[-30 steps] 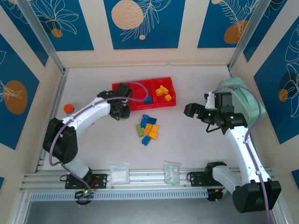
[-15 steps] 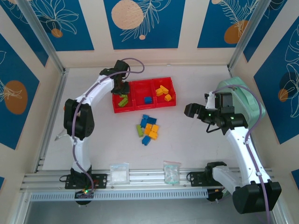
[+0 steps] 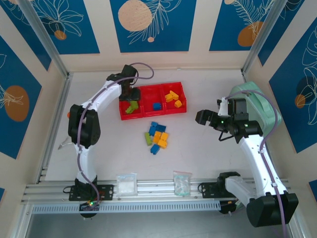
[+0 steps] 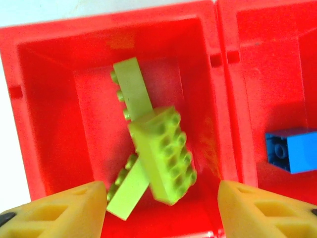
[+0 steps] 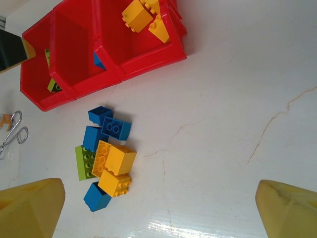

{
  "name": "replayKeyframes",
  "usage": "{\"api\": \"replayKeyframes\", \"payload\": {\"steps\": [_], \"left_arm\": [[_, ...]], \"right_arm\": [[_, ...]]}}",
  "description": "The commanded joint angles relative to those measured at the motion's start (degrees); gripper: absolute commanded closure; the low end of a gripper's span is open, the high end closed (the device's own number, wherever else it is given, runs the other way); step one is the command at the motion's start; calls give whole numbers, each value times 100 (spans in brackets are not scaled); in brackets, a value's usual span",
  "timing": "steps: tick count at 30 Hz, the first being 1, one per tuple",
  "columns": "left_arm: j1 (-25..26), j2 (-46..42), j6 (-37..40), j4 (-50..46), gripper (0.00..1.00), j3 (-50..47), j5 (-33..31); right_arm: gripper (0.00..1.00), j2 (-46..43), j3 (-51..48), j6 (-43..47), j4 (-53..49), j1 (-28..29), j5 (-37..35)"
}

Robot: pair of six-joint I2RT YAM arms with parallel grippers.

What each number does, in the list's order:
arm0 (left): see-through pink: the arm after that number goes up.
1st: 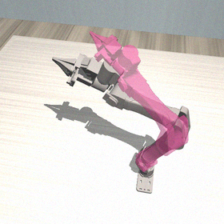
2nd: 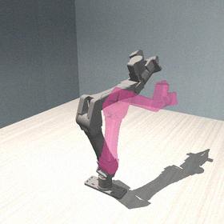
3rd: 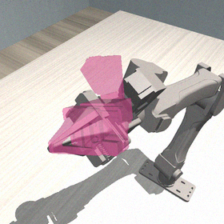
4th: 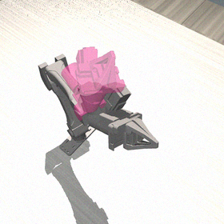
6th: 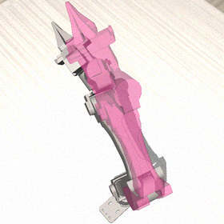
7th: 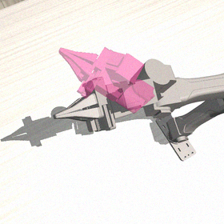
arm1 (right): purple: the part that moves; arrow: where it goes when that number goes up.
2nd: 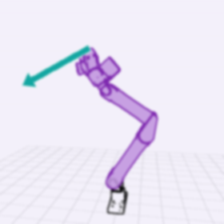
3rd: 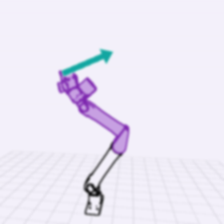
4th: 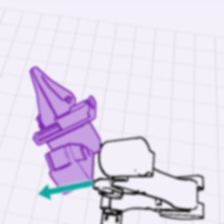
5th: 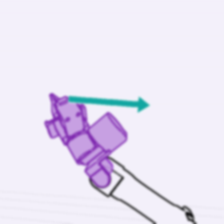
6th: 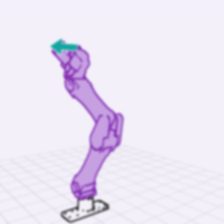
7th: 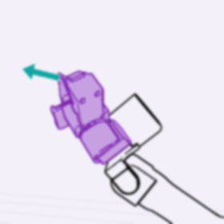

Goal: Sort the legos into containers by color
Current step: Place the lego in the container, then pick up the lego from the center of the table.

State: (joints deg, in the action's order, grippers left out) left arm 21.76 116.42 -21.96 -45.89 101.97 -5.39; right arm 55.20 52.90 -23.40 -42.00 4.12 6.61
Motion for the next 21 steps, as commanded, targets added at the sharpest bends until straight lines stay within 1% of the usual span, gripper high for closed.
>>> {"api": "replayKeyframes", "payload": {"steps": [1, 3, 6, 8, 10, 16, 21], "left_arm": [[-49, -755, 124, 358, 37, -494, 285], [-49, -1069, 68, 560, 34, -869, 478], [-15, -1491, -59, 737, 25, -1395, 679], [45, -1767, -136, 773, 20, -1751, 708], [140, -1991, -223, 774, 17, -2068, 690], [703, -2458, -654, 628, 14, -2927, 443], [1242, -2431, -1127, 791, 15, -3557, 385]], "right_arm": [[1, -14, -17, 59, -65, 36, -11], [1, -11, -14, 50, -80, 43, -11], [1, -9, -16, 49, -79, 42, -11], [1, 7, -8, 41, -80, 44, -2], [1, 24, -17, 31, -80, 38, 7], [1, 74, -17, 11, -53, 45, 62], [1, 102, -43, -20, -36, 53, 69]]}}
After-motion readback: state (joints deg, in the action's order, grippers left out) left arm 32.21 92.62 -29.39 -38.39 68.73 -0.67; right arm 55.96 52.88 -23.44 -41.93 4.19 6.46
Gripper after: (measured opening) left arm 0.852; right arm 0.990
